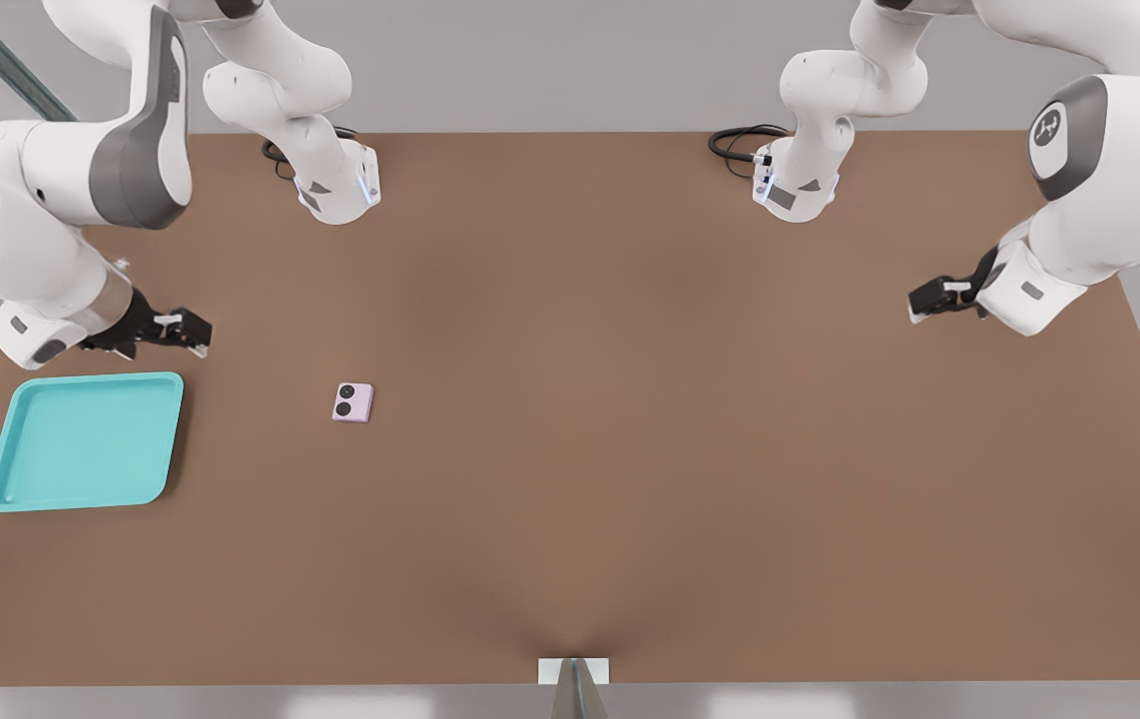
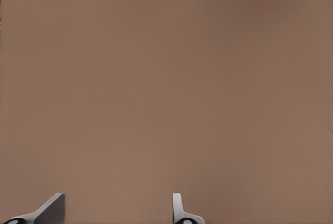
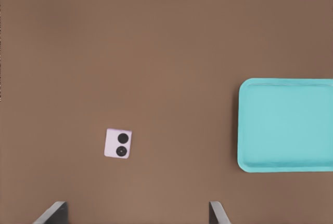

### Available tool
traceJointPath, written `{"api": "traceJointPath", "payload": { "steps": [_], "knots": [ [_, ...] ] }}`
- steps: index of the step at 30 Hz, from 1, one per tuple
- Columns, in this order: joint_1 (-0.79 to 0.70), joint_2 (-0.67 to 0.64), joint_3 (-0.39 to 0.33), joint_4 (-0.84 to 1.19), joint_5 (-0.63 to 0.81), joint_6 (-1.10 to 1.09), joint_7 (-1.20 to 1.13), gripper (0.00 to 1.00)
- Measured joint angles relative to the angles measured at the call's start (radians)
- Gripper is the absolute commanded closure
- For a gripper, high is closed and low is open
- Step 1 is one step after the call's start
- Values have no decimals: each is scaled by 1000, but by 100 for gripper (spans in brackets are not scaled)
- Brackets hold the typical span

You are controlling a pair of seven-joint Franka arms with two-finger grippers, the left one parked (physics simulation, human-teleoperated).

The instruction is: Keep left arm still and place phone on the tray with right arm

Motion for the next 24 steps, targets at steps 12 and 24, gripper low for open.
{"api": "traceJointPath", "payload": {
  "steps": [12,24],
  "knots": [
    [16,93,201,-300,15,242,75,0],
    [-1,205,222,-543,21,640,298,0]
  ]
}}
